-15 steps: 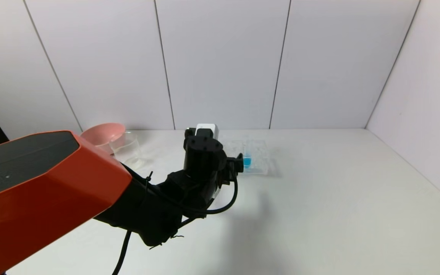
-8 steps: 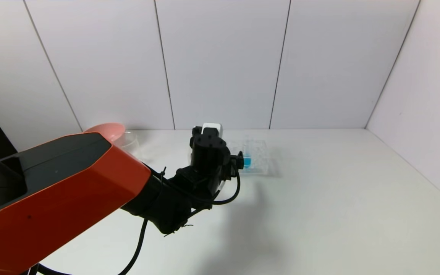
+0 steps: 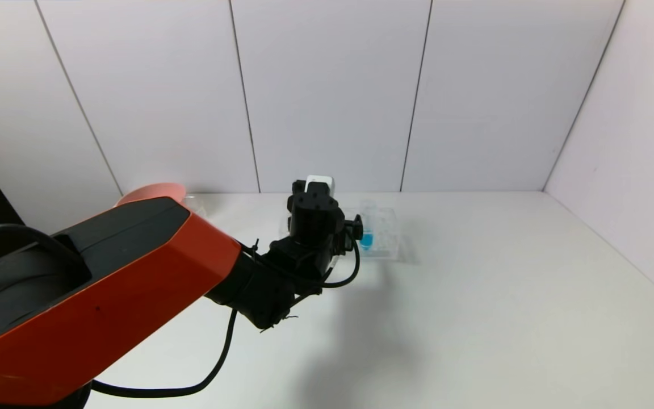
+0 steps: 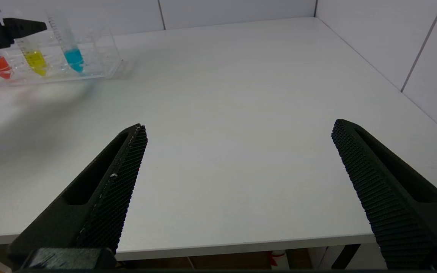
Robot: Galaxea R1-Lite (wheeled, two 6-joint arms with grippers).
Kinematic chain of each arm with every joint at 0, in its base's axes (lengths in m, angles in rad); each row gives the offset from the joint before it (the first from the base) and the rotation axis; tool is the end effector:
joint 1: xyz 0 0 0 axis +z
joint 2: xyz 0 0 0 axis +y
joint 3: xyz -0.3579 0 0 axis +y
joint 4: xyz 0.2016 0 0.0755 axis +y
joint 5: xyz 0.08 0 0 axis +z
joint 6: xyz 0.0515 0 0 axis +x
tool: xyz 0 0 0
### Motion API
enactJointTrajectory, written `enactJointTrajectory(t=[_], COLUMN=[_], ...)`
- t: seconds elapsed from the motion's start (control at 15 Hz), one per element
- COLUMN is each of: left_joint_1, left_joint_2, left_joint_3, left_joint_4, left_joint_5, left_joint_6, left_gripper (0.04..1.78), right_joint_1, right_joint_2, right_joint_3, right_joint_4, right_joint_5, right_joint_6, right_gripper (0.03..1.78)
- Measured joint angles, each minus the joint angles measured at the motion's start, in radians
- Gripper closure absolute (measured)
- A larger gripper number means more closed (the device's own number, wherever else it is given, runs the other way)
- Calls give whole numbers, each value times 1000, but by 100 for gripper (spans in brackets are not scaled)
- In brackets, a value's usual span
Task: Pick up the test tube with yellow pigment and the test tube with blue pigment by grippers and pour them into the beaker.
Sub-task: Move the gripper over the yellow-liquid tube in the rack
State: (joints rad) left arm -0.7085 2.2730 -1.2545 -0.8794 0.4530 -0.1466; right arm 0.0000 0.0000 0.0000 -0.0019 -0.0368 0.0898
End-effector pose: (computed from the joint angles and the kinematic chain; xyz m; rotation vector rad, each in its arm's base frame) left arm 0.4143 -0.3253 0.1237 -0.0691 0.1350 -0.2459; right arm -0.0248 -0.0019 0.0757 0.0898 -0.0036 -0.0367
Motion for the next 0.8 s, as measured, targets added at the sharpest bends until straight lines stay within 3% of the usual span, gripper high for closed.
enactJointTrajectory(t=[0.8], left_joint_1=[12], left_joint_2=[48], left_joint_3=[-29], left_joint_4=[-3], left_joint_5=[-2], left_joint_6=[-7], left_gripper=[4], right_joint_1=[0], right_joint_2=[0], right_joint_3=[0], right_joint_4=[0], right_joint_5=[0], right_joint_6=[0], right_gripper=[4])
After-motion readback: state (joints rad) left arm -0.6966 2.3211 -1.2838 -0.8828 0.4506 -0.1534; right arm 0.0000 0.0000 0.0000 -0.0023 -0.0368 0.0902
